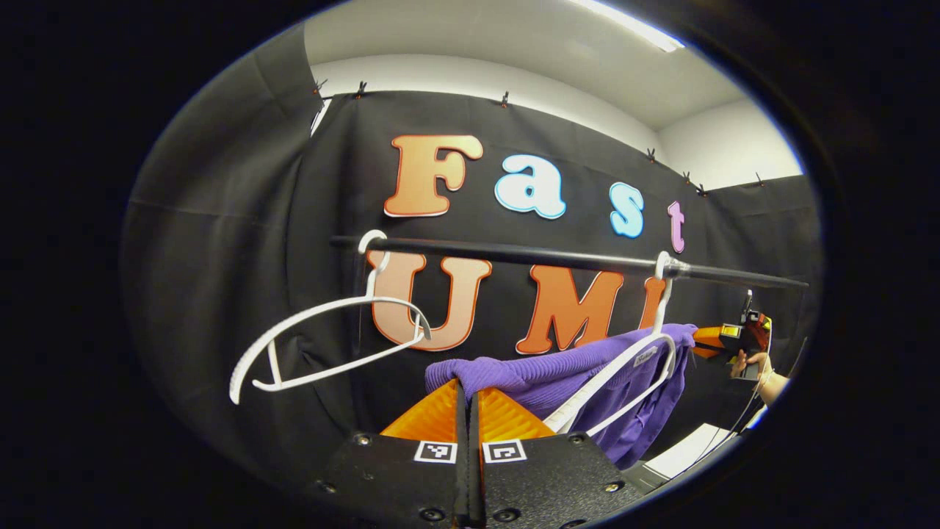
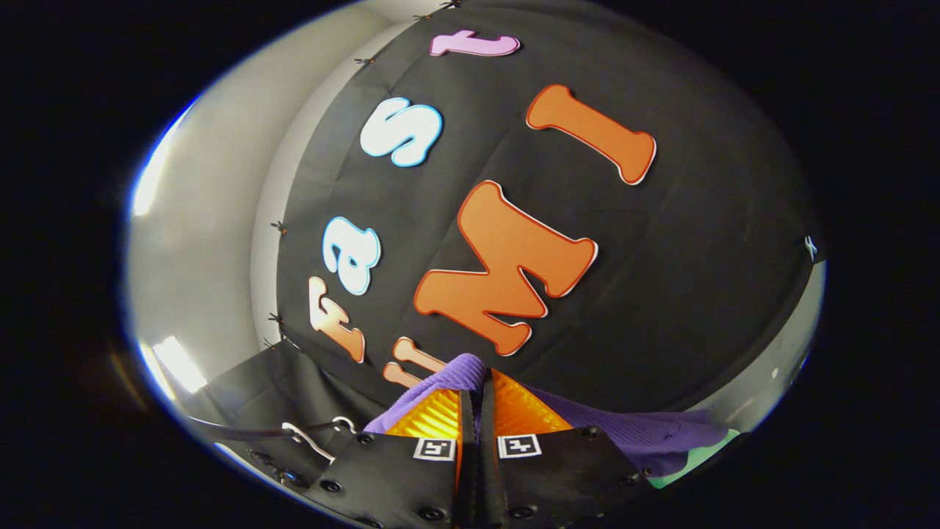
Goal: Grasp the clothes on the hanger with both hands and then place them into the laundry hamper below.
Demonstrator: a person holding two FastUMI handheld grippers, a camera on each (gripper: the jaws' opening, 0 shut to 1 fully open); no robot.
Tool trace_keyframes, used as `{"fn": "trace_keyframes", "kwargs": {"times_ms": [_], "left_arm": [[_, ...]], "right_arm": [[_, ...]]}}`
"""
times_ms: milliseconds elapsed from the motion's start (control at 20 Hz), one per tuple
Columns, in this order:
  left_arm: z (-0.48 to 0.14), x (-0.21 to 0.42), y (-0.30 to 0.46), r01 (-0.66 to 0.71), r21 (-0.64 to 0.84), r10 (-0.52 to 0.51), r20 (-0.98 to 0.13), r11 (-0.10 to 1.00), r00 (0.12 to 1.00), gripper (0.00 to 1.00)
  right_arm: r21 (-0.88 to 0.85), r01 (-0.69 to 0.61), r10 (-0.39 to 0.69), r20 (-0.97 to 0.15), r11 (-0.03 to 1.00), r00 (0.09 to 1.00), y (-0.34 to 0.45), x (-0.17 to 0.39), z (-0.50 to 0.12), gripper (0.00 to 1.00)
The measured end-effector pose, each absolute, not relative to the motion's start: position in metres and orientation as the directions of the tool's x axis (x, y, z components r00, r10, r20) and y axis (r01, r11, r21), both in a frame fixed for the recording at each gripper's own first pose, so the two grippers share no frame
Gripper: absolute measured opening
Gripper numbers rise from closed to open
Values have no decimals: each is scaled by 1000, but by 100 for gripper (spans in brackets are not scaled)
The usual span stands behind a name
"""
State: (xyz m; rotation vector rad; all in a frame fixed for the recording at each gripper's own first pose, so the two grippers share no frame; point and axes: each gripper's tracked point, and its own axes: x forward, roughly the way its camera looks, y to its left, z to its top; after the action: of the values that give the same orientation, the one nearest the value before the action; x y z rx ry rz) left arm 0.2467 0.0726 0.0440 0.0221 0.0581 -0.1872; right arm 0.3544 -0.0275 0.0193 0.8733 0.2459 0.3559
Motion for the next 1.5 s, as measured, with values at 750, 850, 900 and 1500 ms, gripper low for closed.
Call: {"fn": "trace_keyframes", "kwargs": {"times_ms": [750,850,900,1500], "left_arm": [[38,238,92,150,-104,-155,-45,983,987,0],[36,232,96,146,-107,-152,-48,984,987,0],[37,228,96,152,-122,-158,-45,981,986,0],[-8,195,141,103,-192,-136,-168,976,976,0]], "right_arm": [[768,-72,402,-251,637,881,-9,358,-70,7],[777,-62,404,-255,627,879,-5,353,-83,8],[783,-51,408,-267,620,873,-2,352,-92,8],[727,52,390,-426,685,816,22,327,-174,7]]}}
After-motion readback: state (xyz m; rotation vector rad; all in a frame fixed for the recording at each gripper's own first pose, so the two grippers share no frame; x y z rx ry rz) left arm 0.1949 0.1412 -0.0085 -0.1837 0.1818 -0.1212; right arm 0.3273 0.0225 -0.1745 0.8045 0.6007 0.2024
